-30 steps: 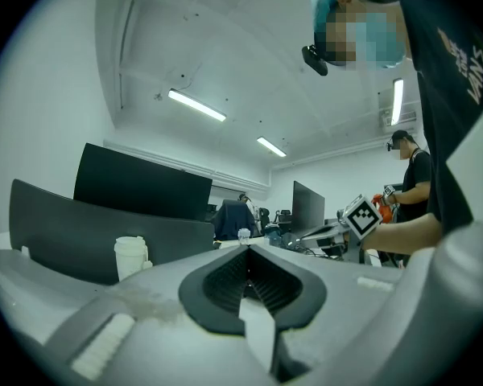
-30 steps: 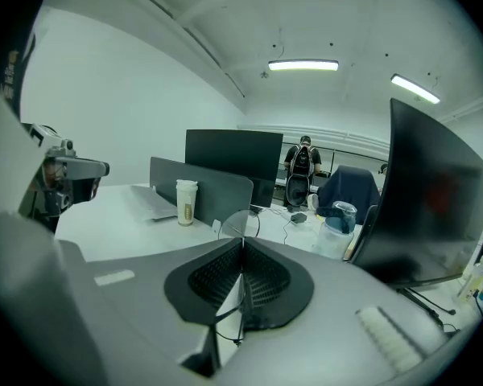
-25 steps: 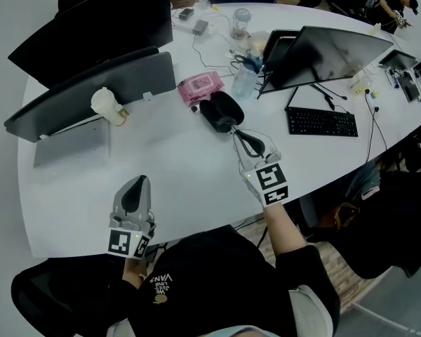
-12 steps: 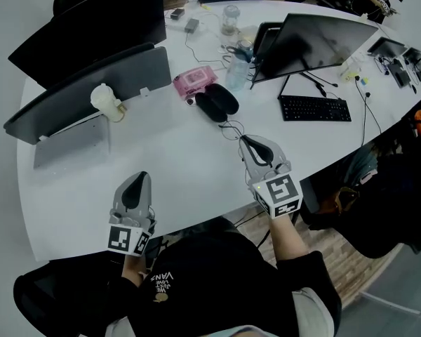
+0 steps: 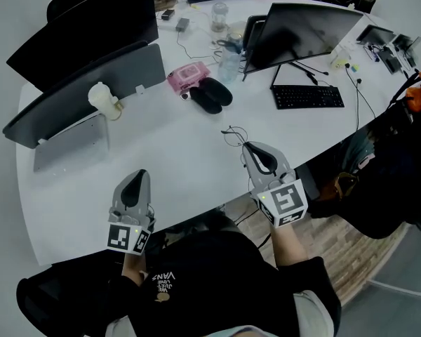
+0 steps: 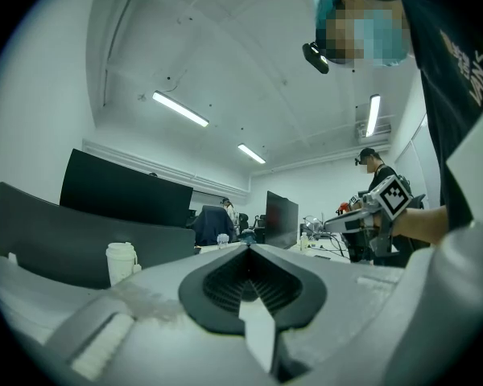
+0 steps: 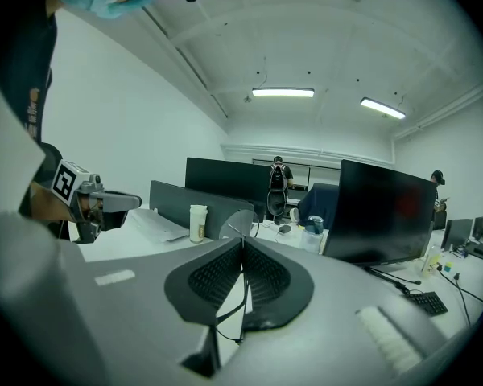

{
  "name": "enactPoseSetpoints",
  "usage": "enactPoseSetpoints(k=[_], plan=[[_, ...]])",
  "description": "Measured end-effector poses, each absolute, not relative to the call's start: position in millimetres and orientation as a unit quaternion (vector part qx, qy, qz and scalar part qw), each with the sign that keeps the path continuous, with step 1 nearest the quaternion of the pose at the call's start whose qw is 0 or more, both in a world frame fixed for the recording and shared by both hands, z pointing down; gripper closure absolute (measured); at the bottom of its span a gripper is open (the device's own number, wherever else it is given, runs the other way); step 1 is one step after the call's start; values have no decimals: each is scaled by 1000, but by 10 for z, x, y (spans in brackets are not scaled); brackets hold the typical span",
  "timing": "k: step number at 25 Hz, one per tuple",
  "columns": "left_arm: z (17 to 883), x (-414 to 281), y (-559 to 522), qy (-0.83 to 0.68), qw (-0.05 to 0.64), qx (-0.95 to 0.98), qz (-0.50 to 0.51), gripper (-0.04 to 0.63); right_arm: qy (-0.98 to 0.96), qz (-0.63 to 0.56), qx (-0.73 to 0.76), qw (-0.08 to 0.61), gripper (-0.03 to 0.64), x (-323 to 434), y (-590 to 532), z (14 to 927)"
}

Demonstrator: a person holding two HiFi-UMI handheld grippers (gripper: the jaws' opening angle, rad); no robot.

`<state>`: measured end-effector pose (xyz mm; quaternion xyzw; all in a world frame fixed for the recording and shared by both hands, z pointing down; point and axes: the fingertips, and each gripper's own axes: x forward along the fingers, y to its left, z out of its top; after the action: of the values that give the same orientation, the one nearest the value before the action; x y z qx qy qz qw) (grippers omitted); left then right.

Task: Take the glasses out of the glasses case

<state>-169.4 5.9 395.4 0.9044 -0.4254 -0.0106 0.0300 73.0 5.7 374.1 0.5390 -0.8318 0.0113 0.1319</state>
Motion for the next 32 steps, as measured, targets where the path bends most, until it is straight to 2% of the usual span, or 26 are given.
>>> enactPoseSetpoints(k=[20,32], plan=[[3990,-1758,348,-386,29,922,-14,594,-820,31,562,107,612,527,775,3796],[4037,-1806,382,-378,41,925,-16,594,-823,40,554,119,612,358,817,3864]])
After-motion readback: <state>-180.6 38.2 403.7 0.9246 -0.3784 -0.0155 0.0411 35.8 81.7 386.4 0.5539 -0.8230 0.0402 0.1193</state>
